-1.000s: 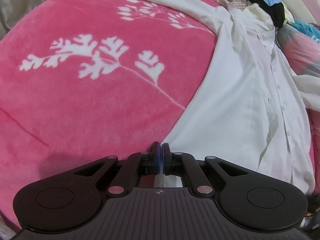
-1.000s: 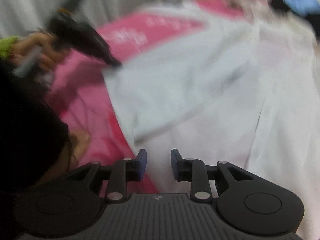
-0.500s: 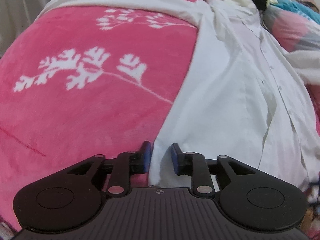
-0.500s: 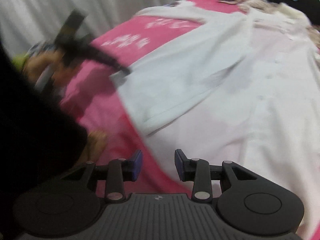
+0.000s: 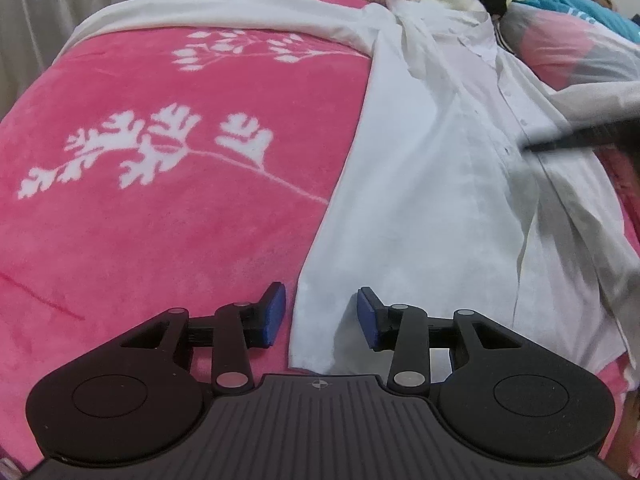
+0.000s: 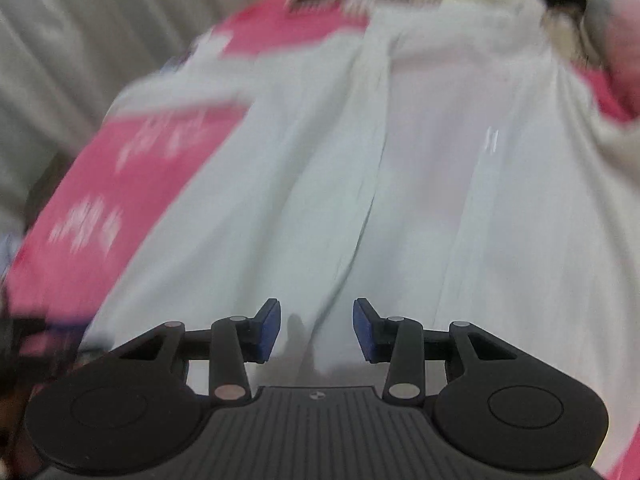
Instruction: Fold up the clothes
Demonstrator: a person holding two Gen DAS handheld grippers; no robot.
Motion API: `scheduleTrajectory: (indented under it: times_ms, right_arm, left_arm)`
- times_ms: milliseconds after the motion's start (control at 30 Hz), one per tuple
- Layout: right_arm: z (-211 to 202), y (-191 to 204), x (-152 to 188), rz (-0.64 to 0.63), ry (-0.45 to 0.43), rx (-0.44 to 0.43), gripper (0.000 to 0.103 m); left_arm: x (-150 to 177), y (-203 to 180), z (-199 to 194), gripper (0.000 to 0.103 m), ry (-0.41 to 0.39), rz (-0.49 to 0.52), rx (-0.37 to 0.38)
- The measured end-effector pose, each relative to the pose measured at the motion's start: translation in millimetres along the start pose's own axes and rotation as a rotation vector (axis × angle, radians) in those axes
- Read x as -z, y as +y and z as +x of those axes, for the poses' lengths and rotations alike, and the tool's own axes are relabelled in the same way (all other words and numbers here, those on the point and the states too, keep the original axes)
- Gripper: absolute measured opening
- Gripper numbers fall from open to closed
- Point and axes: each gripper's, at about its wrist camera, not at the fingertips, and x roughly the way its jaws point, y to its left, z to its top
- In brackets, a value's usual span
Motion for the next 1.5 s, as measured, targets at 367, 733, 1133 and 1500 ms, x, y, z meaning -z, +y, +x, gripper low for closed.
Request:
scheduleTrajectory:
  times_ms: [367, 733, 1133, 1500]
  right_arm:
    - [83, -63, -135, 0.107, -0.255, -0.051, 0.043]
    - [155, -53, -223, -0.034, -0.205, 0.087, 0.01]
    - [74, -154, -180, 0.319, -0.434, -0.03, 0.002]
    - [62, -190, -172, 0.415, -0.331, -0.027, 0.043]
  left_arm:
    - [-7, 5, 6, 0.039, 0.002, -0.053, 0.016]
    - [-7, 20, 7, 0.039, -0.003, -0.109, 0.063]
    - [-4, 31, 10, 0.039, 0.002, -0.186, 0.115]
    - [-2, 30, 10, 0.039, 0.005, -0.183, 0.115]
